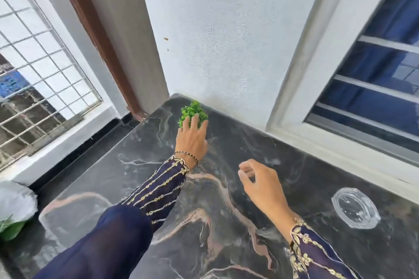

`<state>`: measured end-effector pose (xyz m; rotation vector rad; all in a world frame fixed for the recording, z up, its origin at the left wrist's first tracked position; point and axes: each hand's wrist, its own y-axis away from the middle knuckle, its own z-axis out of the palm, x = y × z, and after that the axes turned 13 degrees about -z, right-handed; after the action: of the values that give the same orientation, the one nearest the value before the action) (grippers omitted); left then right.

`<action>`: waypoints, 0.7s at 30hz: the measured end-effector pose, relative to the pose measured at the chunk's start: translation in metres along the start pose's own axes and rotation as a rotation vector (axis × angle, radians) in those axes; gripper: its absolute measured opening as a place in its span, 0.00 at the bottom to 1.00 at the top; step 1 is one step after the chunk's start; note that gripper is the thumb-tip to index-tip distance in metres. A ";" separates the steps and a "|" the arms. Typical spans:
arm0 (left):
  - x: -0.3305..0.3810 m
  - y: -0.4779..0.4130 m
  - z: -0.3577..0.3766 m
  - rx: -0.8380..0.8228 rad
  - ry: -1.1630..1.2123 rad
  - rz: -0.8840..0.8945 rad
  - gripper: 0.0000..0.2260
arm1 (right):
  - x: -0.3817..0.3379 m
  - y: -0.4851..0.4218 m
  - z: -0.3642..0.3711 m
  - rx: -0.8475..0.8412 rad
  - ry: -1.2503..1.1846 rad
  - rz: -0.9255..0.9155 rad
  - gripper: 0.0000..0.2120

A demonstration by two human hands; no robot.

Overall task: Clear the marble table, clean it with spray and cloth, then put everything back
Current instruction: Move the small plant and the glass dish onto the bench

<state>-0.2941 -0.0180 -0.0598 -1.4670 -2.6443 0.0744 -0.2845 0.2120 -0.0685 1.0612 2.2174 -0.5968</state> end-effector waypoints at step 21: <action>0.026 -0.022 0.013 0.031 0.379 0.171 0.11 | 0.070 0.065 -0.037 0.167 -0.053 0.369 0.03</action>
<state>-0.3279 -0.0074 -0.0685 -1.5190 -2.2085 -0.1340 -0.2787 0.3100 -0.0985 1.4788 1.8839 -0.6425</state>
